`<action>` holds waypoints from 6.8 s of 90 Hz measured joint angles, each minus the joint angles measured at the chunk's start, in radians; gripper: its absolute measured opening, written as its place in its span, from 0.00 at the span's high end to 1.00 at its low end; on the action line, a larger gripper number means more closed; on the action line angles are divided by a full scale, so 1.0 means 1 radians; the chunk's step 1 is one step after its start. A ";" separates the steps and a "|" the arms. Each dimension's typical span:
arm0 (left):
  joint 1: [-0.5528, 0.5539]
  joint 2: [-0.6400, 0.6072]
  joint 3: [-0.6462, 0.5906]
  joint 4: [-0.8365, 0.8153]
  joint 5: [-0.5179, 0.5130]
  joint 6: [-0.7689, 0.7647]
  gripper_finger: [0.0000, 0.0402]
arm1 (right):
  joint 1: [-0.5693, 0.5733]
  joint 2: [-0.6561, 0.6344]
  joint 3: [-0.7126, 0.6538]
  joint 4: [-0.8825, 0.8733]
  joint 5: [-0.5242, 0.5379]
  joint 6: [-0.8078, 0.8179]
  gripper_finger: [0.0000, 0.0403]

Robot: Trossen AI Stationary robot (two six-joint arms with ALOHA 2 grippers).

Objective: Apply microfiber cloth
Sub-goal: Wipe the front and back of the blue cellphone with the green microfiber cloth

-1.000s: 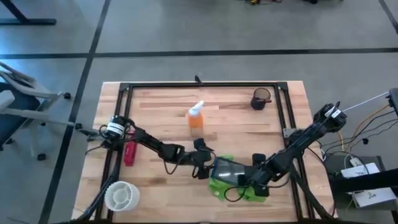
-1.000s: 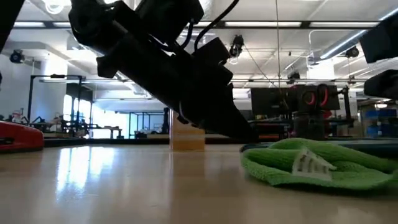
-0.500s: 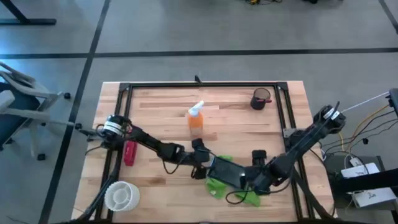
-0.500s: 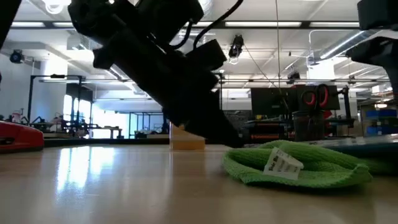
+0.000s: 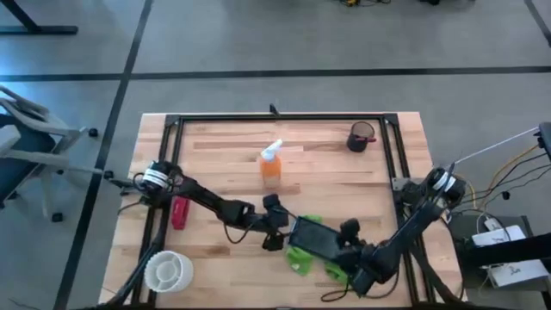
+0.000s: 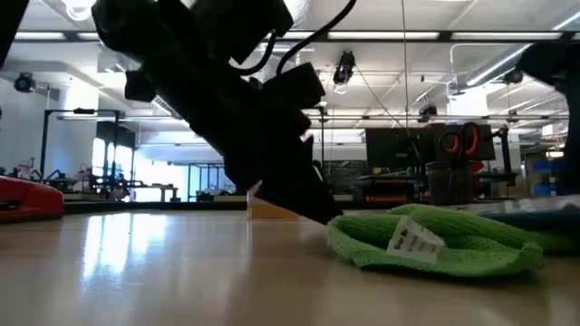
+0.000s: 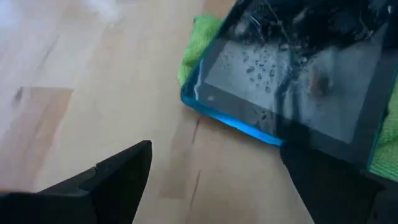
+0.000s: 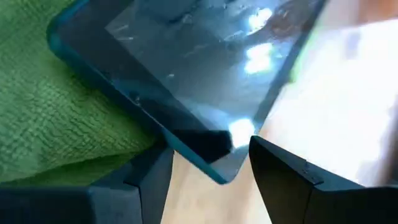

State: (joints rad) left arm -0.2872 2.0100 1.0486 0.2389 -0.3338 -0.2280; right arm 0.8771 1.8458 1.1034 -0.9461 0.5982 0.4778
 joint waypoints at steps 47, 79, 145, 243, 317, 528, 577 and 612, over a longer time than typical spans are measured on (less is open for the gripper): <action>0.000 0.012 0.000 -0.006 -0.019 -0.024 0.13 | 0.048 0.090 0.121 -0.291 0.223 0.028 0.77; 0.000 0.013 -0.001 -0.005 -0.023 -0.018 0.13 | 0.035 0.089 0.202 -0.453 0.308 0.020 0.95; -0.116 -0.073 -0.004 0.115 -0.023 0.037 0.13 | -0.031 -0.120 0.355 -0.621 0.268 0.248 0.98; -0.253 -0.153 -0.002 -0.001 -0.267 0.155 0.13 | -0.027 -0.685 -0.296 0.553 -0.210 0.921 0.98; -0.253 -0.164 -0.002 0.000 -0.263 0.132 0.13 | -0.029 -0.750 -0.987 1.533 -0.187 1.199 0.98; -0.155 0.070 -0.001 0.245 -0.218 0.074 0.13 | -0.075 -0.279 -0.358 0.638 -0.164 0.610 0.77; -0.160 -0.044 0.003 0.079 -0.195 0.095 0.13 | -0.067 -0.149 -0.239 0.609 -0.153 0.352 0.88; -0.162 -0.001 0.004 0.047 -0.147 0.005 0.13 | -0.005 -0.177 -0.013 0.053 -0.157 0.262 0.82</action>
State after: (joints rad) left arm -0.4488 2.0094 1.0523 0.2854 -0.4807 -0.2230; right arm 0.8724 1.6691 1.0906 -0.8934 0.4414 0.7396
